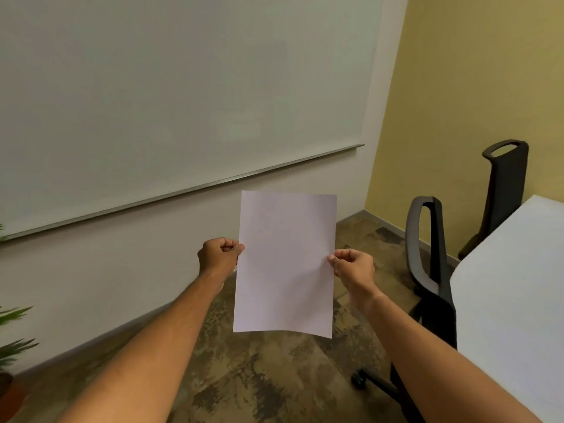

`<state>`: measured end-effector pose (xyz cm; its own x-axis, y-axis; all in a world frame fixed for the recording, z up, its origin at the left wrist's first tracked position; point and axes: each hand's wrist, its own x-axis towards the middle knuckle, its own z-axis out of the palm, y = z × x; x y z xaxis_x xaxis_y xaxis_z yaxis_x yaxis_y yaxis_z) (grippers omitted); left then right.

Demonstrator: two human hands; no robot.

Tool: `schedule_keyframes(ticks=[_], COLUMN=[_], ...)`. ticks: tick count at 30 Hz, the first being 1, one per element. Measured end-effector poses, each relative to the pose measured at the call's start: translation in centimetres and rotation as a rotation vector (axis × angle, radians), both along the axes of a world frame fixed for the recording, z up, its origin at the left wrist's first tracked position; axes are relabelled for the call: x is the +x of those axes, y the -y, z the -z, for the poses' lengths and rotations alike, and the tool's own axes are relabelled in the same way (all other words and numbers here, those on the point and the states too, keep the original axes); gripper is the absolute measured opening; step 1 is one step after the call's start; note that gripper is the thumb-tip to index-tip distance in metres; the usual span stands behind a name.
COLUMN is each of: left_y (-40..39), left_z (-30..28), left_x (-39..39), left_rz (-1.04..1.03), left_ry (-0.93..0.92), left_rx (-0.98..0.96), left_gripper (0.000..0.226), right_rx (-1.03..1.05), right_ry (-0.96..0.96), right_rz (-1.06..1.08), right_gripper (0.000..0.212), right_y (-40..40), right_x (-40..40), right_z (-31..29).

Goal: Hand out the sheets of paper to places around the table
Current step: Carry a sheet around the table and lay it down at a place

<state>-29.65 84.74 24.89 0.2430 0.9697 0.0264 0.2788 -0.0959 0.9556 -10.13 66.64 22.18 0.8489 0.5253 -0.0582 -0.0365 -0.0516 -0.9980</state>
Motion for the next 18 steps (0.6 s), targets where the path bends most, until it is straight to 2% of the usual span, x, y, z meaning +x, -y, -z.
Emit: schedule_keyframes(ticks=[6, 18], left_y=[-8.4, -24.6], left_z=[0.5, -0.6], left_x=[8.3, 27.9], left_rz=[0.109, 0.489], left_ry=[0.002, -0.032], left_rx=[-0.031, -0.002], left_gripper=[0.006, 0.008], right_rx=[-0.016, -0.032], right_ry=[-0.001, -0.023], right_rz=[0.099, 0.472], right_gripper=[0.005, 0.003], right_y=[-6.4, -17.9], right_x=[6.6, 18.4], right_z=[0.3, 0.1])
